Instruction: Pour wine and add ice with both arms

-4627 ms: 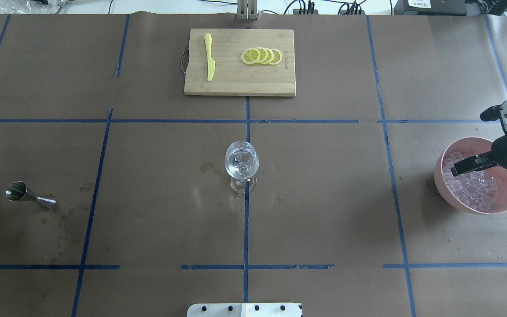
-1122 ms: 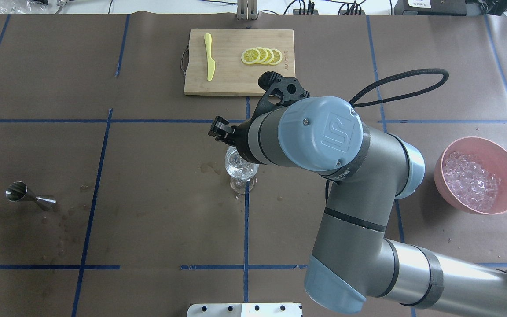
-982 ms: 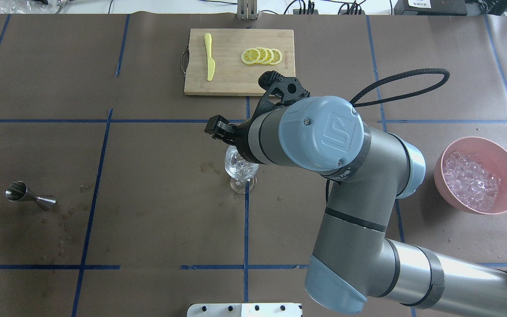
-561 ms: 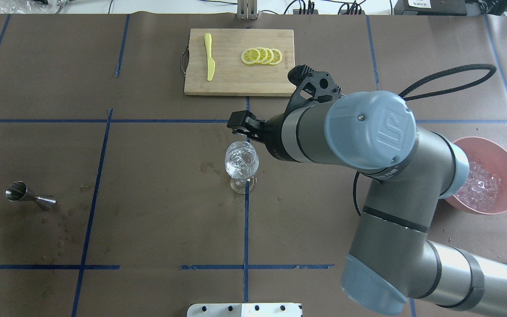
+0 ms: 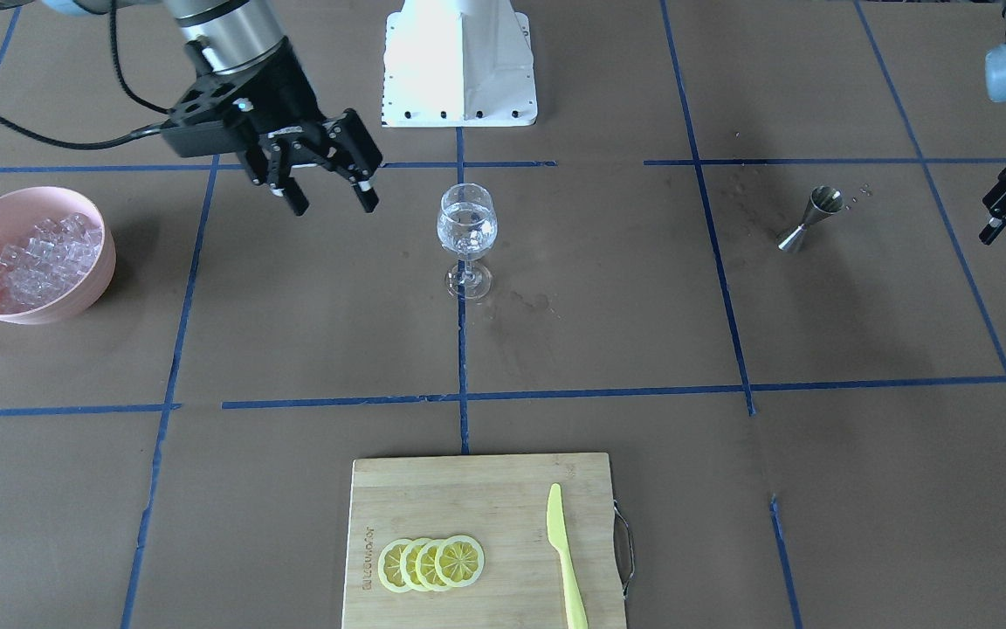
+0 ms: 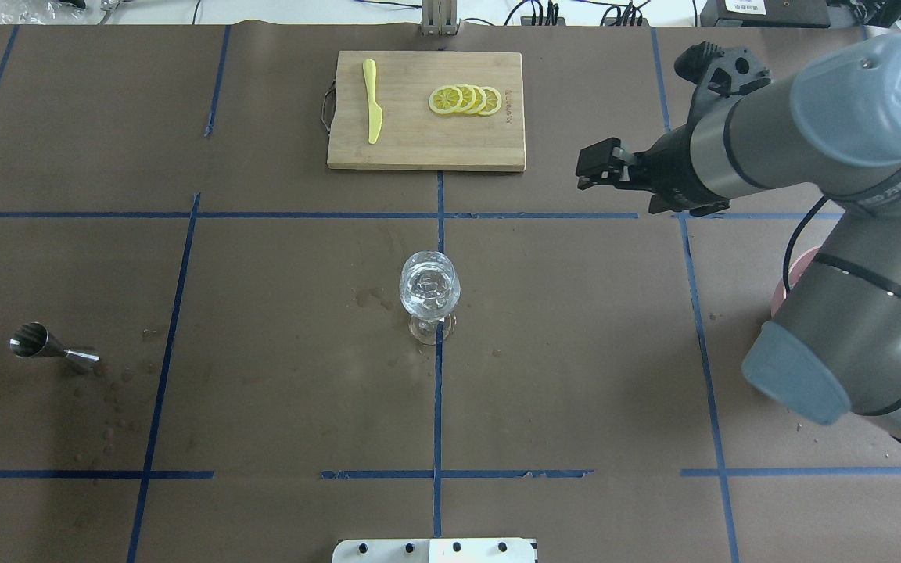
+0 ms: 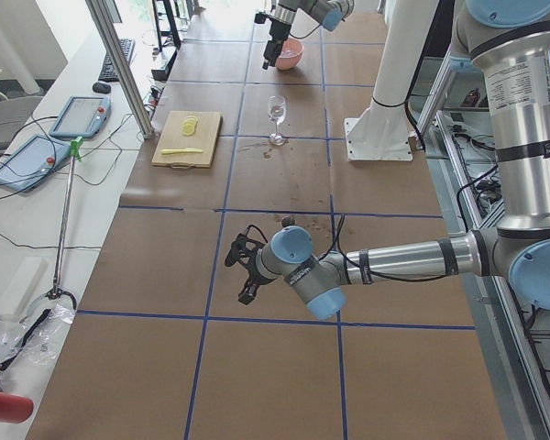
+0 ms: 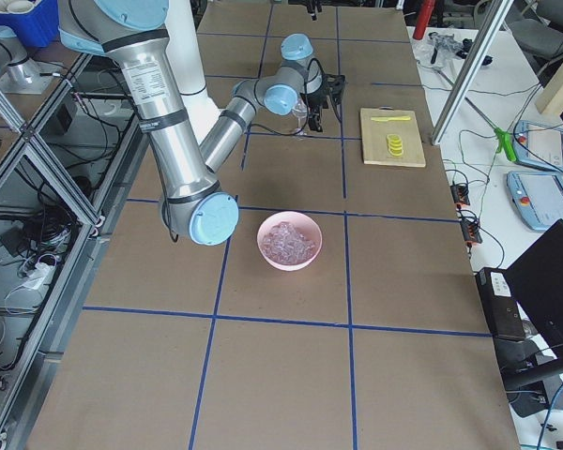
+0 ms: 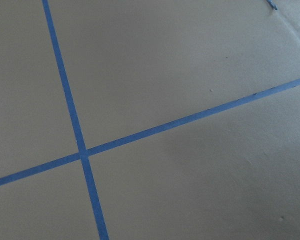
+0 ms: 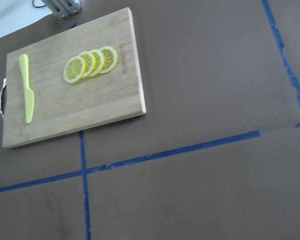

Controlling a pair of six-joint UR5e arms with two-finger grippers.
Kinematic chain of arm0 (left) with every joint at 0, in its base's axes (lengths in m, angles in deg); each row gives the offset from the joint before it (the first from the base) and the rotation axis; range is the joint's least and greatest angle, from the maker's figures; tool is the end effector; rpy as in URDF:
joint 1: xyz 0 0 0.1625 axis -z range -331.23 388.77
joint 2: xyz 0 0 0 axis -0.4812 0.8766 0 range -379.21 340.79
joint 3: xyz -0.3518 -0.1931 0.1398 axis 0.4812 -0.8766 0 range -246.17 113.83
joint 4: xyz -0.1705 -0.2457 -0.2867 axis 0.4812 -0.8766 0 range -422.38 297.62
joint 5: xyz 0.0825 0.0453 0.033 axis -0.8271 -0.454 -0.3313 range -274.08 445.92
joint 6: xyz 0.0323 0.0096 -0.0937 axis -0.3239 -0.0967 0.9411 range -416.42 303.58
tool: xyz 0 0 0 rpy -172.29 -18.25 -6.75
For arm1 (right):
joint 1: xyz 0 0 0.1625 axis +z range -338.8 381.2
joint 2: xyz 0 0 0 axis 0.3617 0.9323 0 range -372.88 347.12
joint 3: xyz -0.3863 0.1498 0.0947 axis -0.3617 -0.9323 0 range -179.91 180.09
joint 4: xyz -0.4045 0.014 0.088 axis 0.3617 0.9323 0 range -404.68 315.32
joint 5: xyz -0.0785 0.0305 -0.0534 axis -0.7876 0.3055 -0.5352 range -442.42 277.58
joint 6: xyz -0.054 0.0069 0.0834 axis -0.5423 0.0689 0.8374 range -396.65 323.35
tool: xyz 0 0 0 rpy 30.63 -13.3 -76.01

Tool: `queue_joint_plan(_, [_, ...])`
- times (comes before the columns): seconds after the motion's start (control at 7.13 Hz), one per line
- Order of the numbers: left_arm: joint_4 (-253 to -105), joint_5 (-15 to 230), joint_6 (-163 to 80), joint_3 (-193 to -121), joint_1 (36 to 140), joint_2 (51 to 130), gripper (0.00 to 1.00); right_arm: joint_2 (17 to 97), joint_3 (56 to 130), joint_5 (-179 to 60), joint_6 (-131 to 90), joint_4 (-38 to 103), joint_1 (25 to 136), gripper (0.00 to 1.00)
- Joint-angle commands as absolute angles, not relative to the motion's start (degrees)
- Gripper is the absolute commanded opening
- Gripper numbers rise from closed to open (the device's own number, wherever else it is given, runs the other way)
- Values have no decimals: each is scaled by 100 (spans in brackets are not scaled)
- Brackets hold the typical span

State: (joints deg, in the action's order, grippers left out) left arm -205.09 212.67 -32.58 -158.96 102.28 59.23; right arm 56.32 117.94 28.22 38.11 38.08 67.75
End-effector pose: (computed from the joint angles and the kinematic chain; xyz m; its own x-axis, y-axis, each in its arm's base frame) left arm 0.0512 -0.4329 0.6269 0.6776 0.2929 -0.6746 0.0761 0.8844 0.4605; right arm -0.3023 -0.4617 0.2350 0.4979 0.1678 0.8509 -0.3603 0.9324 0.0269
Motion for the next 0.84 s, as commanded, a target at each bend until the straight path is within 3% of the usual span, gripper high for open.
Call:
queue_joint_plan(0.0, [-19254, 21275, -4221, -16126, 10591, 6312, 100, 6128, 11480, 3515, 2423, 3811, 7768, 100])
queue_joint_plan(0.42, [-16355, 21275, -6165, -16285, 11899, 7392, 100, 6523, 11040, 3815, 614, 3829, 8577, 100])
queue_joint_plan(0.7, [-15033, 22208, -6284, -16522, 12246, 7440, 100, 6876, 10681, 4392, -732, 3872, 9349, 100])
